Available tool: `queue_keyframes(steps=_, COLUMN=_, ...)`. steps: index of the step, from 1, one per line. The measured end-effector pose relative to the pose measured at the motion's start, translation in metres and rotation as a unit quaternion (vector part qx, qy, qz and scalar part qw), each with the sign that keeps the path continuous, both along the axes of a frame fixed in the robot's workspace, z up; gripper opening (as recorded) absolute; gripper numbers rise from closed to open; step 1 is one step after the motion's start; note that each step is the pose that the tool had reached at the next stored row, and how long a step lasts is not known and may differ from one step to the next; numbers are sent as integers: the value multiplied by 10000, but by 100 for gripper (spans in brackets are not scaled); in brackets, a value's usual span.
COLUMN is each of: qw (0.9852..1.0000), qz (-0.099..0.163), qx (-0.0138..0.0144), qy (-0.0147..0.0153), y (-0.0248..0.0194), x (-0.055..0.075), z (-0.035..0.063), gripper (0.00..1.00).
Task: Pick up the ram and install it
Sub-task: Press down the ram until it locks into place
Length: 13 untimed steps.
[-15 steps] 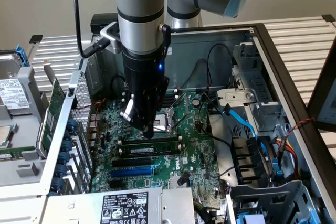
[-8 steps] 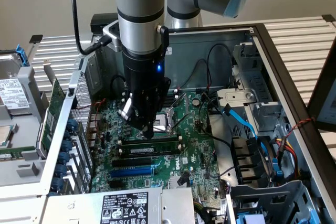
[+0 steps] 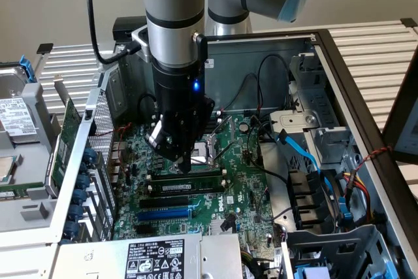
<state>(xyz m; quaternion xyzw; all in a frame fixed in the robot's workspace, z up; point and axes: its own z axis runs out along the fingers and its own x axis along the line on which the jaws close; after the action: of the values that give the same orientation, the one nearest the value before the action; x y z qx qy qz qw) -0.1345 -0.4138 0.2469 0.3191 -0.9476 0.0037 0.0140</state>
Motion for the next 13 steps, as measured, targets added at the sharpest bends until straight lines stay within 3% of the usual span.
queue_keyframes(steps=6, qw=9993, qz=-372, qx=0, qy=-14, y=0, x=0, z=0, gripper=11)
queue_keyframes(steps=13, qw=9971, qz=-755, qx=-9, qy=-44, y=0, x=0, z=-1, gripper=11)
